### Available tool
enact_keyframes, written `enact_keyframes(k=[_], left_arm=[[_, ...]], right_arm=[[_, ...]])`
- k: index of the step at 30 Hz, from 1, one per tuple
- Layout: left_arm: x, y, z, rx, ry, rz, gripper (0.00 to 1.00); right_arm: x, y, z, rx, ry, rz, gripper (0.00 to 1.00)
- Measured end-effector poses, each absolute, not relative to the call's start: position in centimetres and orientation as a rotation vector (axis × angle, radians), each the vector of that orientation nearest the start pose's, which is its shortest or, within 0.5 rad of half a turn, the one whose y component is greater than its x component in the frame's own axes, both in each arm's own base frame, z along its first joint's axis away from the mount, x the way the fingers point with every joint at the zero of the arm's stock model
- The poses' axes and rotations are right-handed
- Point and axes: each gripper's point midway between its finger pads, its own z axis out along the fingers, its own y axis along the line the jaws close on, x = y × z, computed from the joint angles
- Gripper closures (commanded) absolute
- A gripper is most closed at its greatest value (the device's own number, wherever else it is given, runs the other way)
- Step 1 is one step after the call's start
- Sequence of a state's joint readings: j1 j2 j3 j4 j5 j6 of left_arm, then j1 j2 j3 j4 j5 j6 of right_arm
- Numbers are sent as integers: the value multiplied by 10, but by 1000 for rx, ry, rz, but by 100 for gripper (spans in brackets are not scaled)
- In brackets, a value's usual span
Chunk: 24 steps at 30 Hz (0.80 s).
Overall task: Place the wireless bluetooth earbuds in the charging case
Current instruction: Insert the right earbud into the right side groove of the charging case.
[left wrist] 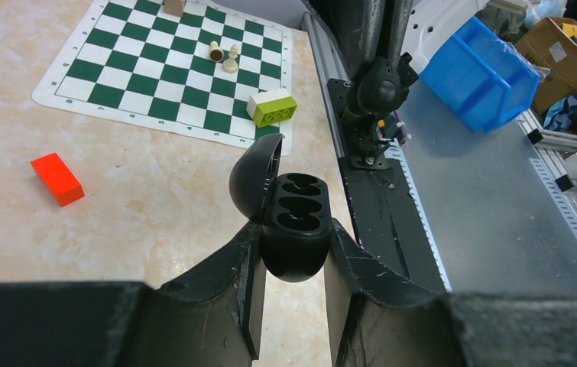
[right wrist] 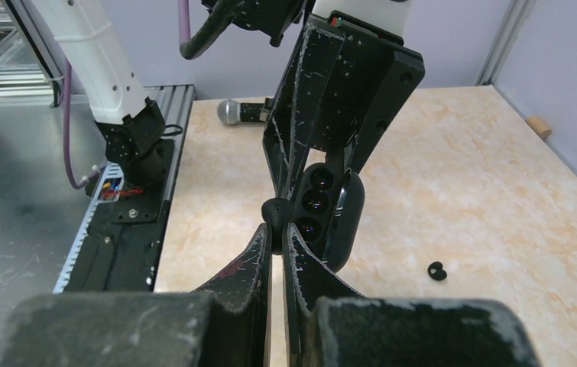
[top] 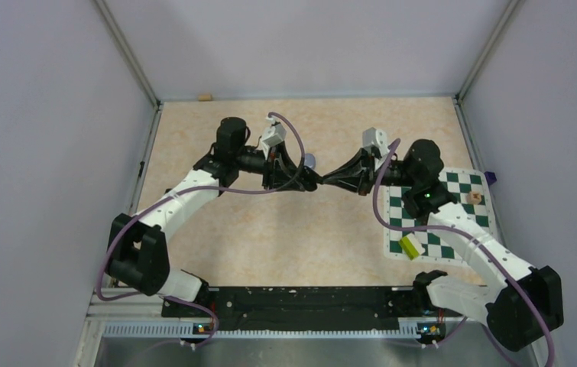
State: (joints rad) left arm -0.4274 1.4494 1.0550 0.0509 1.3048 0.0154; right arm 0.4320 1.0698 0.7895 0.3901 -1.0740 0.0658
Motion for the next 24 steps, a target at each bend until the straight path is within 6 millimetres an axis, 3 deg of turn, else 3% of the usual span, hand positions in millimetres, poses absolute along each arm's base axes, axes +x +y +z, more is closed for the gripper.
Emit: enact_keyframes(k=[24], left_arm=[[235,-295,259,1263,1438,-1505,100]], right_arm=[[221,277,287,-1161,1223,1125,98]])
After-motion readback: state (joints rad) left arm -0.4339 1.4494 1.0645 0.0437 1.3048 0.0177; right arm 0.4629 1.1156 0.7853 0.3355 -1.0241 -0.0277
